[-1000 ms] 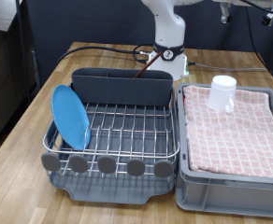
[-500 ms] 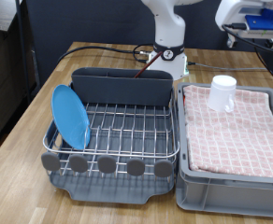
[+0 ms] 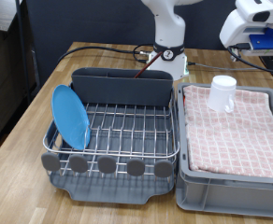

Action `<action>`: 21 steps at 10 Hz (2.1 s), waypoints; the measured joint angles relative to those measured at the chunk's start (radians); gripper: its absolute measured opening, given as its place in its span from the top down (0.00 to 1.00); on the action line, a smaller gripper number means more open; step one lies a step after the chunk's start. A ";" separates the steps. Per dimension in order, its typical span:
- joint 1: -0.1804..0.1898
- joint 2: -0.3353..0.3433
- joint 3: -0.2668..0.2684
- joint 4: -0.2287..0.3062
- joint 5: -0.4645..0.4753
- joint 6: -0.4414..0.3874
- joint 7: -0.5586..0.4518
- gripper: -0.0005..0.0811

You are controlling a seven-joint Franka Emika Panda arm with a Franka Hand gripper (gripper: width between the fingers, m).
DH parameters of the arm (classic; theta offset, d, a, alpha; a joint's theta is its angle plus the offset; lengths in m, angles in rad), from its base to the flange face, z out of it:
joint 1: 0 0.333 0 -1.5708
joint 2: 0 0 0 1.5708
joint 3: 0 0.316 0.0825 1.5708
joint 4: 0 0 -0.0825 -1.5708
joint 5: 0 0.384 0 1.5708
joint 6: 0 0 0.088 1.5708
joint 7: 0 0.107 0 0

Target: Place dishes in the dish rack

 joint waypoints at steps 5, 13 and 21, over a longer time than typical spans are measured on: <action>-0.001 0.082 -0.005 0.003 0.004 0.023 -0.024 0.01; -0.001 0.199 0.000 -0.003 0.032 0.105 -0.043 0.01; -0.007 0.219 -0.019 -0.122 0.035 0.213 -0.103 0.01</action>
